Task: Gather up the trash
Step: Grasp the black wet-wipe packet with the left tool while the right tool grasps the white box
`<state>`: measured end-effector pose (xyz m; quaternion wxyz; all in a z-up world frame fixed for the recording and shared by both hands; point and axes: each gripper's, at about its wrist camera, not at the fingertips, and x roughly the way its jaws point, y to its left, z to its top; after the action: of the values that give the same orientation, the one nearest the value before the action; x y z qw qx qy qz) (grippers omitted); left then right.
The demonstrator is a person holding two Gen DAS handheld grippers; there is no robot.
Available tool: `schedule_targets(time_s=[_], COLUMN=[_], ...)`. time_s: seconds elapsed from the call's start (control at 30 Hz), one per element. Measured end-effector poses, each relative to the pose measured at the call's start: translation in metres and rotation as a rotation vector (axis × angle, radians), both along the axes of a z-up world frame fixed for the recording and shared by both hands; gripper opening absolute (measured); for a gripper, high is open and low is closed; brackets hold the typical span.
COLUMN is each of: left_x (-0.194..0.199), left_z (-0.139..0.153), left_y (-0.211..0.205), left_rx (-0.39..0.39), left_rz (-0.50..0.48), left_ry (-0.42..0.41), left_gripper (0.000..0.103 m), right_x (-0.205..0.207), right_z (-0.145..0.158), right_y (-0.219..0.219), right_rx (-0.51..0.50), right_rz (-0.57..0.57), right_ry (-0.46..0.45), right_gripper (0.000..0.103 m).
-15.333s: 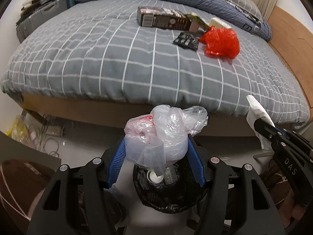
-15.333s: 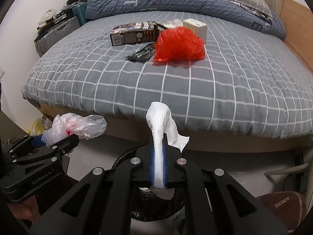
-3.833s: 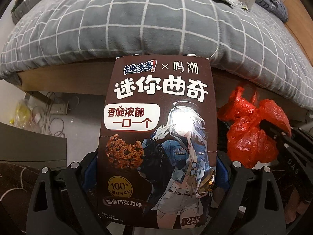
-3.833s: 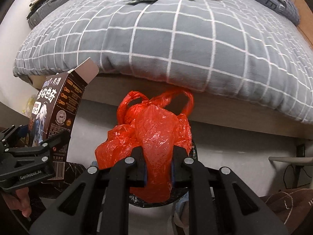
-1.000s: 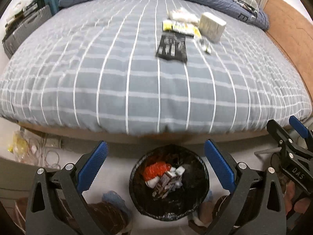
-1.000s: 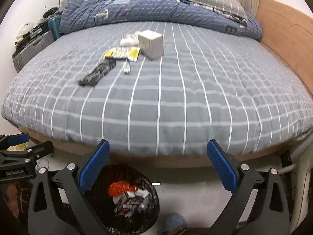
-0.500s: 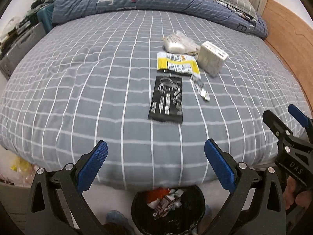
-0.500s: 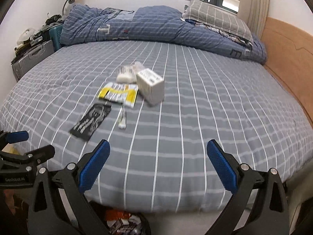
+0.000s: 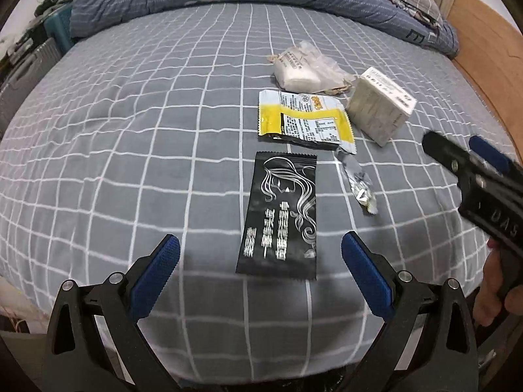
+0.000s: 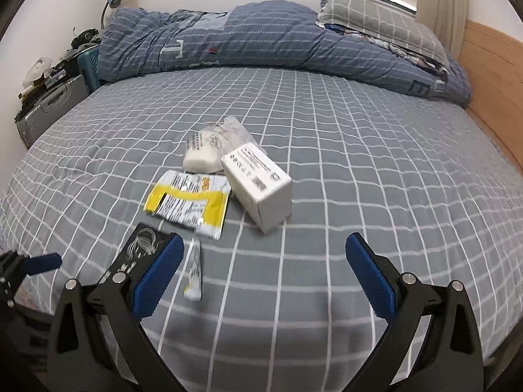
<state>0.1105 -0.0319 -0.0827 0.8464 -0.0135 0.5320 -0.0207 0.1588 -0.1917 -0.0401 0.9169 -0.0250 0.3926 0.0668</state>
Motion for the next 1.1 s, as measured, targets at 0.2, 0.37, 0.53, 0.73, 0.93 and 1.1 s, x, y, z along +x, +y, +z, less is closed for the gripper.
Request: schedule_targets(time_s=[0.2,0.37,0.53,0.73,0.93,1.1], left_x=[0.023,0.035,0.043,0.047,0.048,0.045], left_z=[-0.016,-0.027,-0.039,-0.042,-0.044,-0.045], left_y=[-0.003,-0.008,-0.010,-0.011,-0.011,-0.015], left_rx=[-0.010,0.002,-0.008,-0.004,-0.025,-0.037], left_rz=[-0.005,-0.018,-0.015,-0.011,-0.020,-0.050], left_ry=[0.015,0.026,0.056,0.054,0.059,0.062], left_gripper=[0.097,0.096,0.096,0.089,0.077,0.057], right_x=[0.026,0.043,0.055,0.063,0.065,0.065], right_z=[-0.011,-0.023,-0.030,-0.034,-0.036,-0.038], right_y=[0.006,0.005,0.001,0.005,0.016,0.020], right_rx=[-0.006,-0.018,0.021,0.032,0.008,0.004], right_rz=[0.011,0.001,-0.010,0.002,0.022,0.026], right_ry=[0.000,0.012,0.030,0.035,0.030,0.033], right_gripper=[0.095,0.095,0.092,0.087,0.079,0.069])
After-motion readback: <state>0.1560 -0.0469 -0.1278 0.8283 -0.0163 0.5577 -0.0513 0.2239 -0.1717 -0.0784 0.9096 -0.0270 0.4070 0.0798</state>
